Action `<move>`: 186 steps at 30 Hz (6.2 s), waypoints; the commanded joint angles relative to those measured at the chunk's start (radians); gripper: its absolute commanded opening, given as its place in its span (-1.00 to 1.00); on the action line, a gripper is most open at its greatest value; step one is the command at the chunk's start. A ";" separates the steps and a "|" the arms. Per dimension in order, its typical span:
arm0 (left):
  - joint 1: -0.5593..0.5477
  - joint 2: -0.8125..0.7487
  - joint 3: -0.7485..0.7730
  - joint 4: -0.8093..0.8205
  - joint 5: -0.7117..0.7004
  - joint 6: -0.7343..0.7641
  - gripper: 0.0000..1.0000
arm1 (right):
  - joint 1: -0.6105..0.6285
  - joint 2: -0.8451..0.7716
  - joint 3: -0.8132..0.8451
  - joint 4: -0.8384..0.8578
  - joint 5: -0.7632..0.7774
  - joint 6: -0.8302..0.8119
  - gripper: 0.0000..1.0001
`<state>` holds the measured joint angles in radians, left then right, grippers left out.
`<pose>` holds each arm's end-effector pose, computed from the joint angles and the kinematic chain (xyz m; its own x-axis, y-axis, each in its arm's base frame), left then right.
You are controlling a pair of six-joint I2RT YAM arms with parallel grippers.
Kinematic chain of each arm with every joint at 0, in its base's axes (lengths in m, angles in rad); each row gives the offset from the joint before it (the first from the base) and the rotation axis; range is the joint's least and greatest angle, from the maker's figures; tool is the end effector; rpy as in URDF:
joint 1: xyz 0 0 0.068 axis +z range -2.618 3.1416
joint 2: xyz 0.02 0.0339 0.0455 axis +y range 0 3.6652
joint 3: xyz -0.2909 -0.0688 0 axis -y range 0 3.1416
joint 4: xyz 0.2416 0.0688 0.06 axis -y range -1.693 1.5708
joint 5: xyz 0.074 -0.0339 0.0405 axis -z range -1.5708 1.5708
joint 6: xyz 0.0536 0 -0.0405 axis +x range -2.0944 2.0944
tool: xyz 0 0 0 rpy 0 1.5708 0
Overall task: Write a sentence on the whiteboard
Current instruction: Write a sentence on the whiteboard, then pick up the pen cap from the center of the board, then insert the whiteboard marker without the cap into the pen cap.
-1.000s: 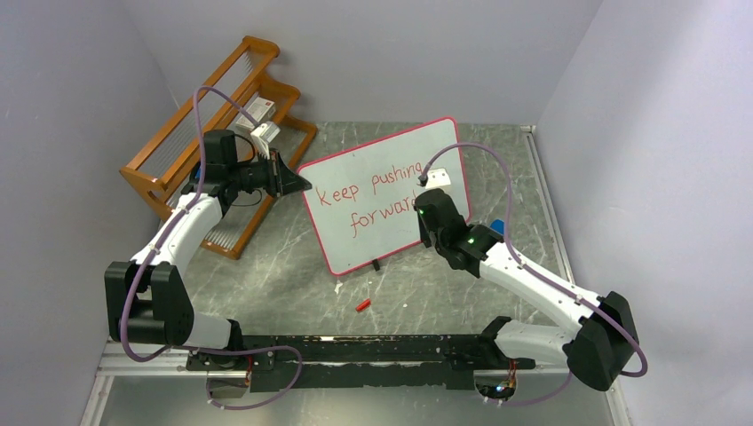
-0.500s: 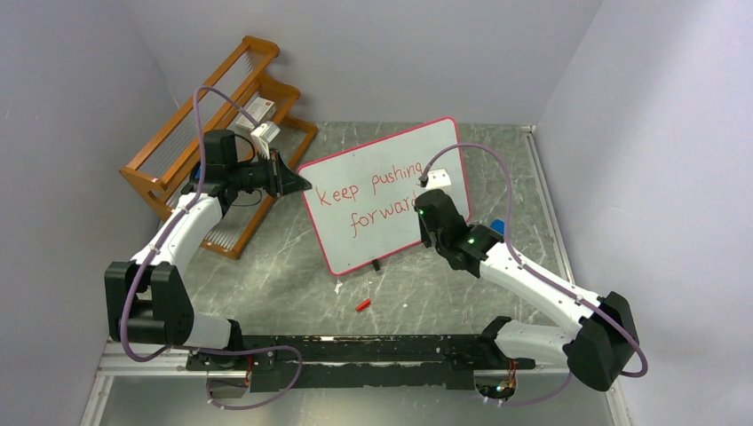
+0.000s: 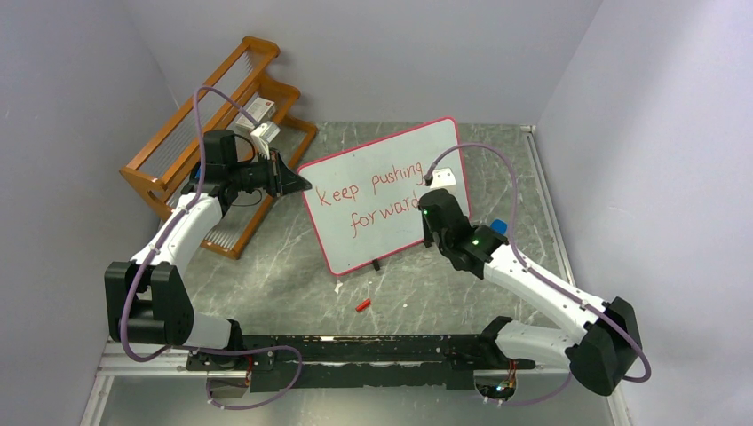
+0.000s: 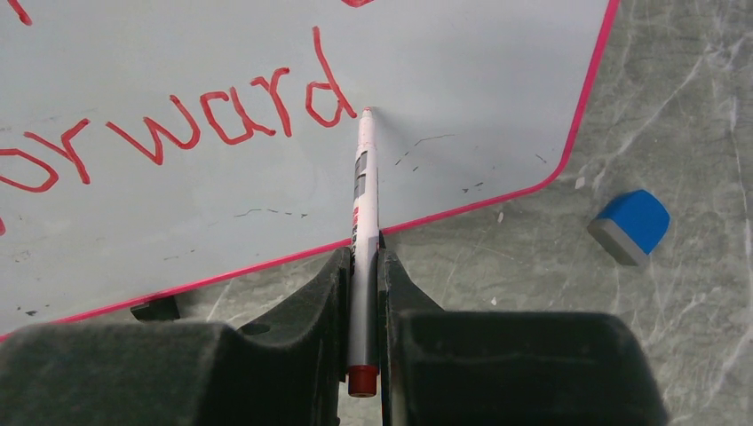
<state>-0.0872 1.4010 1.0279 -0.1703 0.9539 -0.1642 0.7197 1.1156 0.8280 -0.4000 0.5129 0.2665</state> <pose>0.3026 -0.0703 0.3137 -0.6301 -0.0398 -0.7755 0.6517 0.5159 -0.5560 0.1934 0.1345 0.2872 -0.5366 -0.1652 -0.8275 -0.1533 0.9834 -0.0969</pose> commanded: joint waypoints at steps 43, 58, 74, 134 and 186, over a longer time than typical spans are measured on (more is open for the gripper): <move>-0.020 0.019 -0.015 -0.073 -0.193 0.123 -0.72 | -0.048 -0.115 0.051 -0.073 -0.017 -0.019 -1.00; -0.020 -0.220 0.008 -0.155 -0.375 0.059 0.48 | -0.048 -0.253 0.077 -0.122 -0.011 -0.021 -1.00; -0.355 -0.451 -0.048 -0.439 -0.651 0.036 0.75 | -0.048 -0.457 0.022 -0.096 -0.033 -0.036 -1.00; -1.122 0.481 0.125 -0.575 -0.952 -0.077 -0.40 | -0.046 -0.585 -0.049 -0.066 0.017 -0.041 -1.00; -0.700 -0.340 0.019 0.224 -1.167 -0.551 -0.90 | -0.045 -0.559 -0.390 0.871 -0.508 0.007 -1.00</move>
<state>-0.7982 1.1069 1.0897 -0.1326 -0.1631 -0.6075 0.6796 0.5522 0.4725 0.2356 0.0589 0.2489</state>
